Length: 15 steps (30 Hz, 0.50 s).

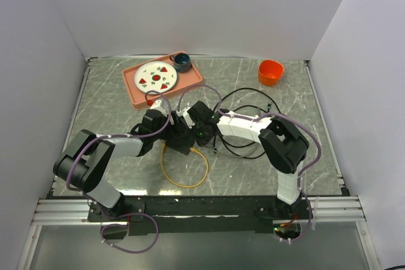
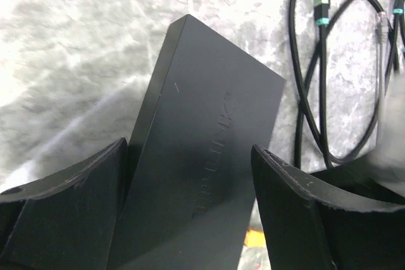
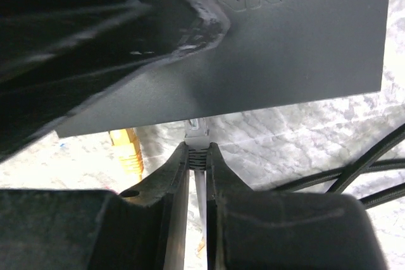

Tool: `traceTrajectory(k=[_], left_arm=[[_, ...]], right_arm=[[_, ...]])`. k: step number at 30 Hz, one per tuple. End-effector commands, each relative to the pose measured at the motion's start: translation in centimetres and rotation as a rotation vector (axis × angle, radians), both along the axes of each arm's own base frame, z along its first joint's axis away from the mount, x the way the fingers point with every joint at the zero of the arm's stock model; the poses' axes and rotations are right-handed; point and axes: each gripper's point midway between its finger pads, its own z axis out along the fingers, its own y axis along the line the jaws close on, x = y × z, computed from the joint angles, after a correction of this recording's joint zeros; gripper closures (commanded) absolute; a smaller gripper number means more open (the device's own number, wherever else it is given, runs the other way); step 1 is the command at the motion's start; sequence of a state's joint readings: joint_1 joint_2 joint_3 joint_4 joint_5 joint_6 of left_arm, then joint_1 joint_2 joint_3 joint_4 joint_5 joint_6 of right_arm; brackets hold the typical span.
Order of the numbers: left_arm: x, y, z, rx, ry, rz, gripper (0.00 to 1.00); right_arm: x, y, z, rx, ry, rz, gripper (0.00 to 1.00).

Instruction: Insert the plug into the switch port

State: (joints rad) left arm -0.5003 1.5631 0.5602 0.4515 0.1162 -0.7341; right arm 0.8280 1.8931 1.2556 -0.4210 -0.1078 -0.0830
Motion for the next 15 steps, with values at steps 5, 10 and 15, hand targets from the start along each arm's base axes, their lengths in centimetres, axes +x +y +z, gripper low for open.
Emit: traceTrajectory(k=[5,10,15], left_arm=[[-11.7,-10.4,6.3,-0.363,0.162,-0.483,0.2],[-12.8,-11.3,6.5,-0.372,0.188,-0.499,0.2],[-13.7,-12.0,5.6,-0.393,0.225,-0.511,0.21]], right_arm=[[7.6,10.1,11.9,0.541,-0.39,-0.029,1.0],[7.4,10.5,13.7,0.623,-0.441,-0.01,1.0],[6.5,10.7,16.2,0.714,-0.494,0.037,1.0]])
